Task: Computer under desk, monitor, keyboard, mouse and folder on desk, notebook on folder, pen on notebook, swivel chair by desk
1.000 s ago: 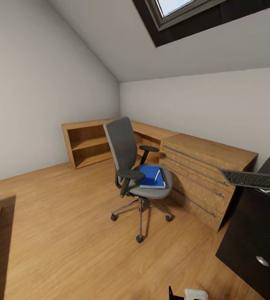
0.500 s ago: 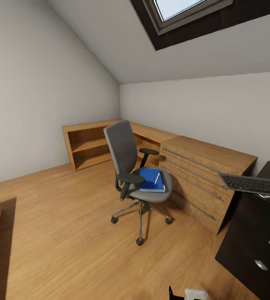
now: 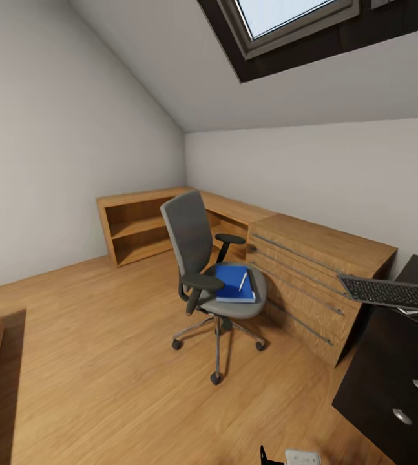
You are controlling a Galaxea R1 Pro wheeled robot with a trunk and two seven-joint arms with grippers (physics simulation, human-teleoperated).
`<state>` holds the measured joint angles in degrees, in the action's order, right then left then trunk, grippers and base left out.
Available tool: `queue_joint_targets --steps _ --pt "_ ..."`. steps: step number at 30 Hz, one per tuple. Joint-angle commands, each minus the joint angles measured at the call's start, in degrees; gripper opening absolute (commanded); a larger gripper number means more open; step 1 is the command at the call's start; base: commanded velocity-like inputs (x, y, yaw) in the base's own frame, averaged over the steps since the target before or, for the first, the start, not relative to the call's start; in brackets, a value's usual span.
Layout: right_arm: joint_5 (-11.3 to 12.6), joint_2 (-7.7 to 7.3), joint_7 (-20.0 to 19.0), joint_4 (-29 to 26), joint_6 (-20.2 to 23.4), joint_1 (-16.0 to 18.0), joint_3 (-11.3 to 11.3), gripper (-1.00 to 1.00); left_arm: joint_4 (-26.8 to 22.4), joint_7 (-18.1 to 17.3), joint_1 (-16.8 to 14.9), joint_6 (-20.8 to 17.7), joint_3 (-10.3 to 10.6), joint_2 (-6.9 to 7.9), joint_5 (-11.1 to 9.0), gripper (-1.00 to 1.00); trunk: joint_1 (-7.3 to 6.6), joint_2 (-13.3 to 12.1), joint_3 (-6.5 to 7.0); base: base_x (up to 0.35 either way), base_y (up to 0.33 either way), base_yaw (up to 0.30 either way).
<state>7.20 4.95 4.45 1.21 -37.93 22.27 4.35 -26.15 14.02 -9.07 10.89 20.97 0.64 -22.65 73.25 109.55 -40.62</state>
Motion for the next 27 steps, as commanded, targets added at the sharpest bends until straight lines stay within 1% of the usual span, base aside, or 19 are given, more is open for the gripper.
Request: queue_joint_targets --steps 1,5,13,16,20,27 --pt "0.5 0.04 0.1 0.1 -0.3 0.1 0.5 1.00 0.1 0.4 -0.1 0.3 0.5 -0.05 -0.5 1.00 -0.23 -0.4 0.13 0.000 0.000 -0.025" --pt "0.5 0.00 0.1 0.1 -0.3 0.1 0.5 1.00 0.2 0.4 0.0 0.3 0.5 -0.21 -0.4 1.00 -1.11 -2.0 0.85 0.000 0.000 -0.139" --pt "0.5 0.01 0.1 0.1 -0.2 0.1 0.5 1.00 1.0 0.4 -0.1 0.3 0.4 -0.29 -0.5 1.00 -2.87 -5.2 2.22 0.000 0.000 -0.229" --pt "0.5 0.13 0.0 0.2 -0.2 0.1 0.5 1.00 1.1 0.4 -0.1 0.4 0.4 -0.29 -0.5 1.00 -3.53 -6.4 2.63 -0.053 0.000 -0.140" --pt "0.5 0.33 0.0 0.2 -0.2 0.1 0.6 1.00 1.3 0.4 -0.1 0.4 0.3 -0.29 -0.5 1.00 -4.41 -8.0 3.22 -0.207 0.000 -0.058" --pt "0.5 0.44 0.0 0.2 -0.1 0.1 0.7 1.00 1.4 0.4 0.0 0.4 0.2 -0.29 -0.5 1.00 -5.94 -10.8 4.46 -0.325 0.064 -0.005"
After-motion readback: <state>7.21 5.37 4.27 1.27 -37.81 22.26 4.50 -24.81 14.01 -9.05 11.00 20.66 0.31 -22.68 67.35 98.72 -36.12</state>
